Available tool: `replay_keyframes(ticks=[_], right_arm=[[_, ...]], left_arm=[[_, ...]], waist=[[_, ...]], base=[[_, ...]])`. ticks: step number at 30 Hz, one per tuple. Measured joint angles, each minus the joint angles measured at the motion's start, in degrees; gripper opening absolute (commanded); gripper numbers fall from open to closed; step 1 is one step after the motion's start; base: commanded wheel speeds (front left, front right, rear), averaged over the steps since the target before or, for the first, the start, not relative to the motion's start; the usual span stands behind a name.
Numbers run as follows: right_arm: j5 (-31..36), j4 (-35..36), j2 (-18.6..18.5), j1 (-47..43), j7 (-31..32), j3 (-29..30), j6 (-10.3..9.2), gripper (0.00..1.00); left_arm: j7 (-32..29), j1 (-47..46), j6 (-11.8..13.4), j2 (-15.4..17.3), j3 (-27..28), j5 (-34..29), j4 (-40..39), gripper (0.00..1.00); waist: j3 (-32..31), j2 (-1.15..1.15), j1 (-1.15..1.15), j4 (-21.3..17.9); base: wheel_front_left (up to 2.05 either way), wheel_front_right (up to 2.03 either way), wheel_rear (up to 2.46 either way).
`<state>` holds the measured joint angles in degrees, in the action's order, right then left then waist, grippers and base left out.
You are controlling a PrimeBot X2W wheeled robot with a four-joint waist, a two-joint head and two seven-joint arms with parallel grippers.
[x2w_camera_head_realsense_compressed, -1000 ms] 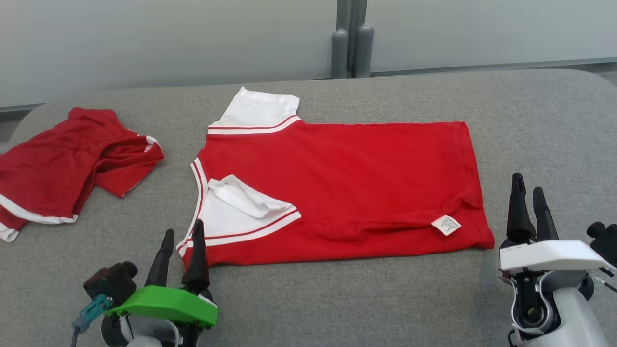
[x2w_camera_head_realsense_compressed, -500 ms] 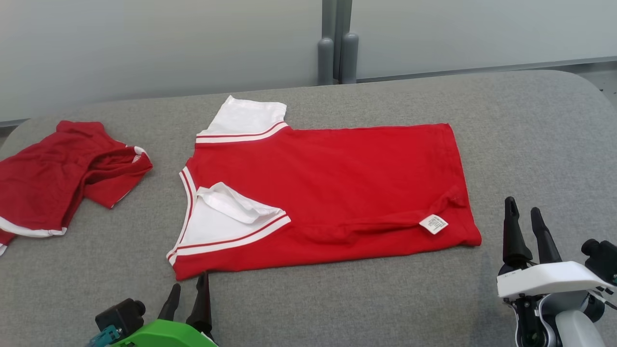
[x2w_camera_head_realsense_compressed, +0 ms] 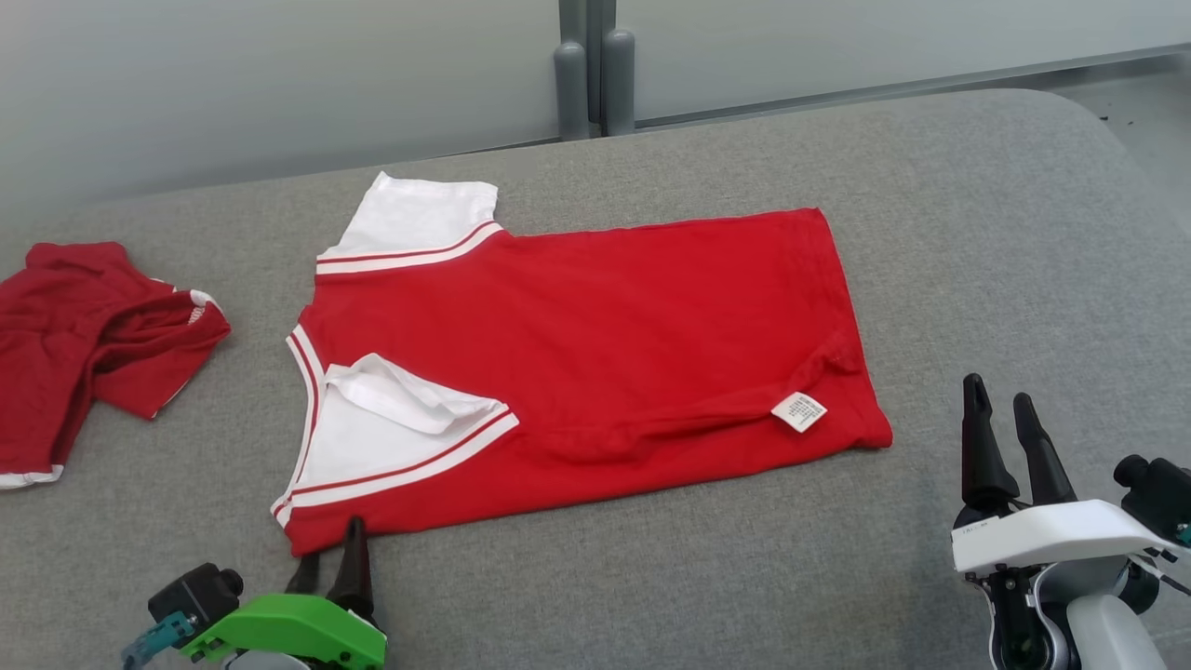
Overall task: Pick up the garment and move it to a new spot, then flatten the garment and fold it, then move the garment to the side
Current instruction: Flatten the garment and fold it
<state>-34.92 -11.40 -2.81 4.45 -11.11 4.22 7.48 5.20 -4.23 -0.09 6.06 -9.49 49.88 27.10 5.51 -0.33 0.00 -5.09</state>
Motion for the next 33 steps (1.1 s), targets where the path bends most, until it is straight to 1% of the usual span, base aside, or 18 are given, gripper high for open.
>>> replay_keyframes(ticks=[6,8,9,10,11,16,19,26,33], right_arm=[[0.0,0.2,0.0,0.2,0.0,0.0,0.0,1.0],[0.0,0.3,0.0,0.4,0.0,0.0,0.0,1.0],[0.0,0.3,0.0,0.4,0.0,0.0,0.0,1.0],[0.1,0.3,0.0,0.4,0.0,0.0,0.0,1.0],[0.1,0.3,0.0,0.4,0.0,0.1,0.0,1.0],[0.3,-0.4,0.0,0.4,0.0,0.2,0.0,1.0],[0.5,-1.7,0.0,0.4,0.5,0.6,0.0,1.0],[1.8,-7.9,0.0,0.2,4.1,1.1,0.0,1.0],[1.7,-14.4,0.0,3.1,6.1,-0.4,0.0,1.0]], left_arm=[[2.4,-2.8,-0.8,0.1,2.3,1.4,3.2,1.0],[3.1,-3.5,-1.3,0.2,2.7,1.5,3.9,0.49],[3.4,-3.8,-1.5,0.2,2.8,1.5,4.1,0.44],[3.5,-3.9,-1.8,0.2,2.8,1.5,4.4,0.12],[3.8,-4.0,-2.1,0.2,2.8,1.7,4.5,0.0],[5.0,-4.4,-2.9,0.3,2.3,1.5,4.6,0.0],[5.5,-4.4,-3.0,0.3,2.0,1.0,4.0,0.0],[6.0,-2.1,-3.2,0.4,1.1,0.3,0.5,0.0],[5.7,-1.0,-2.3,0.4,0.2,-0.1,-2.5,0.0]], waist=[[0.9,0.0,0.0,-1.1],[1.1,0.0,0.0,-1.3],[1.2,0.0,0.01,-1.4],[1.2,0.0,0.0,-1.4],[1.3,0.0,0.0,-1.4],[1.3,0.0,0.0,-1.1],[1.2,0.0,0.0,-0.8],[0.8,0.0,0.0,0.5],[0.7,0.0,0.0,2.1]], base=[[0.0,0.0,0.0],[0.0,0.0,0.0],[0.0,0.0,0.0],[0.0,0.0,0.0],[0.0,0.0,0.0],[0.0,0.0,0.0],[0.0,0.0,0.0],[0.0,0.0,0.0],[0.0,0.0,0.0]])
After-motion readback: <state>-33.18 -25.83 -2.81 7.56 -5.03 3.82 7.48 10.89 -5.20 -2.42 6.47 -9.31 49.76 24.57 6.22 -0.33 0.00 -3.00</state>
